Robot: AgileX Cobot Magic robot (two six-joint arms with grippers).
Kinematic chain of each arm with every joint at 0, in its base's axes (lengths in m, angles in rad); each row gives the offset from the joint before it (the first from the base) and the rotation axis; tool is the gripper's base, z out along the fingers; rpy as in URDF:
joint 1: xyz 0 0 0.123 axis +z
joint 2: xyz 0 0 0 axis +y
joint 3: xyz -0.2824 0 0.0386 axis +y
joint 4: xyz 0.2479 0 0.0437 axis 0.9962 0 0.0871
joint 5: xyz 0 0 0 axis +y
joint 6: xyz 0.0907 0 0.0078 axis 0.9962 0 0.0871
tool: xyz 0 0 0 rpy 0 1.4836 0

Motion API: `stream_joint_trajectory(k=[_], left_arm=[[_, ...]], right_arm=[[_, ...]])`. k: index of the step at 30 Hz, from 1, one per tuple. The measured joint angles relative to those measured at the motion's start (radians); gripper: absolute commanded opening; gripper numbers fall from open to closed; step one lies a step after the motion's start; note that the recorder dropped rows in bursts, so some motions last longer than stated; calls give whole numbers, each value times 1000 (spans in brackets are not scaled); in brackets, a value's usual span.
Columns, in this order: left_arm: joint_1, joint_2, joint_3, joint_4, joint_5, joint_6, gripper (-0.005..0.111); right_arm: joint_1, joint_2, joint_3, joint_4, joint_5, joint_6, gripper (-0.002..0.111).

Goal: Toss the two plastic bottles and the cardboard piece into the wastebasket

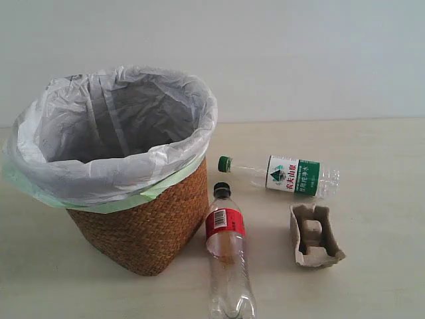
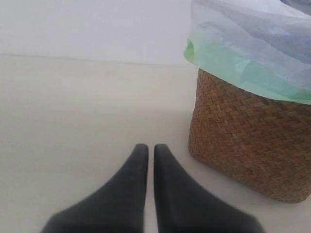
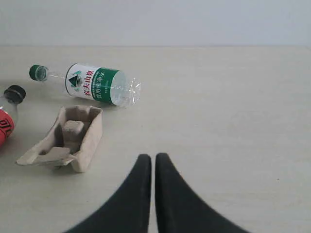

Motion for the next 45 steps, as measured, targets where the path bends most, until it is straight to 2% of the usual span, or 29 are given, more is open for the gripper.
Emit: stream_joint_trajectory(k=[5,14,18,29,39,41,45], left_arm=[[0,0,0,0,0,0,4],[0,0,0,0,0,0,4],[0,0,0,0,0,0,4],[0,0,0,0,0,0,4],[0,0,0,0,0,0,4],[0,0,0,0,0,0,4],[0,0,0,0,0,0,4]], right_arm=[[0,0,0,5,5,18,0],[0,0,0,327,39,508,0],[0,0,0,405,23,561,0],[0,0,0,448,-40,580,0],[0,0,0,448,-252,574,0],[0,0,0,448,-273,535,0],[20,-2,-69,448,-205,308,0]])
